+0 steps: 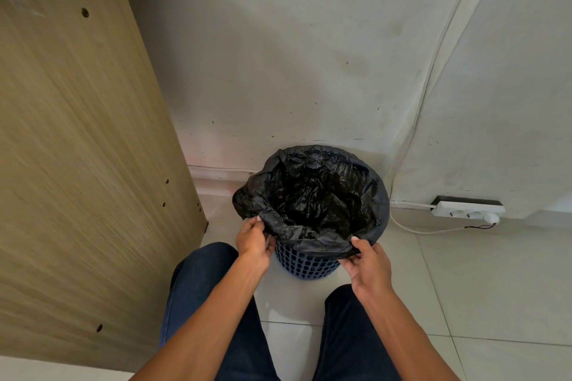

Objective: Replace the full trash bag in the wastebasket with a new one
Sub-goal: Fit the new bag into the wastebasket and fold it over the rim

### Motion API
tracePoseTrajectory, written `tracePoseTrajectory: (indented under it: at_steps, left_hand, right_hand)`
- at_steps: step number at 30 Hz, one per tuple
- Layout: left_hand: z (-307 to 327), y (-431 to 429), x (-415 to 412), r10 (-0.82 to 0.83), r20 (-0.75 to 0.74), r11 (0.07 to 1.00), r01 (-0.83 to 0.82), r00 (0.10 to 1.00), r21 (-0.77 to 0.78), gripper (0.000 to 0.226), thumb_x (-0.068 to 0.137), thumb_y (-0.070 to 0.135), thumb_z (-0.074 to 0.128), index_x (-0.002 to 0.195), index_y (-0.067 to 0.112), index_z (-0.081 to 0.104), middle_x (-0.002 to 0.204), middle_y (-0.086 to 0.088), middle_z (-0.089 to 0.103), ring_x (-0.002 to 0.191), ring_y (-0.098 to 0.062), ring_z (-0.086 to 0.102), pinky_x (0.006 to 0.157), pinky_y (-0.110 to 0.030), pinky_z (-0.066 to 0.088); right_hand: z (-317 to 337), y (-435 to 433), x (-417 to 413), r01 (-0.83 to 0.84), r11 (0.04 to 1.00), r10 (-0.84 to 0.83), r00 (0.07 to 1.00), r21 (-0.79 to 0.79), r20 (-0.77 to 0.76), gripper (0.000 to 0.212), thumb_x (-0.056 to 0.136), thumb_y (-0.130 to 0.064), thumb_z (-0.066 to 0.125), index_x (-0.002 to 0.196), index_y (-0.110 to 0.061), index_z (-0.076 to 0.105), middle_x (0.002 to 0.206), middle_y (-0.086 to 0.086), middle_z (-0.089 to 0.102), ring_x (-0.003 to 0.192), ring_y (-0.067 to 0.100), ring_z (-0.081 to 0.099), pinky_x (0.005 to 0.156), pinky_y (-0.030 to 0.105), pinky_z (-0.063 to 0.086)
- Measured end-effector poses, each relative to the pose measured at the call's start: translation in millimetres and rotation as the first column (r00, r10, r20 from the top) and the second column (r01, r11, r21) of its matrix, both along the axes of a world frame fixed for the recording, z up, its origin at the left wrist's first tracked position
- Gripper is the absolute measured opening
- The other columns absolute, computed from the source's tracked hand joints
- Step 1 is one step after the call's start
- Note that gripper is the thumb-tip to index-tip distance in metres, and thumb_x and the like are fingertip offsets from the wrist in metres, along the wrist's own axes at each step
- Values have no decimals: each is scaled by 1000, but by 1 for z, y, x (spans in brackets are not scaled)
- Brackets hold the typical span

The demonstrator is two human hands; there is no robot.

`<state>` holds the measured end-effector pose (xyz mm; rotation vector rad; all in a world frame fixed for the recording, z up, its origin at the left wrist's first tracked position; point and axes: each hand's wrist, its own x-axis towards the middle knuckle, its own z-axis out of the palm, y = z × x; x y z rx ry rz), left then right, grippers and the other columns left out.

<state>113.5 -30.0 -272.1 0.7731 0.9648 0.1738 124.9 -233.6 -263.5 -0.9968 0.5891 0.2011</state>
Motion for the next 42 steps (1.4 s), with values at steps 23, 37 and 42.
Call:
tracePoseTrajectory:
  at_steps: [23,37,42]
  left_hand:
    - [-2,31,4,-83,30,986,78,996,148,17,105,5,46,115,4,59,98,-9,65,84,-19,63,64,-32,53]
    - [8,54,19,-180,17,912,161,983,377,38,89,20,76,117,2,57,111,-16,69,101,-27,69,85,-42,60]
    - [9,47,10,-220,6,925,207,975,319,10,93,11,67,95,1,69,98,-13,73,88,-21,70,69,-29,60]
  right_hand:
    - [17,-30,35,-270,959,271,963,-84,7,19,97,2,52,113,-3,59,113,17,68,102,28,66,67,35,63]
    - [17,-31,46,-304,942,308,951,-142,10,18,99,-1,51,116,-3,59,116,16,68,106,29,66,69,36,63]
    - [15,-28,51,-147,974,156,987,-173,39,12,97,-6,60,101,5,63,117,24,68,103,29,69,76,37,61]
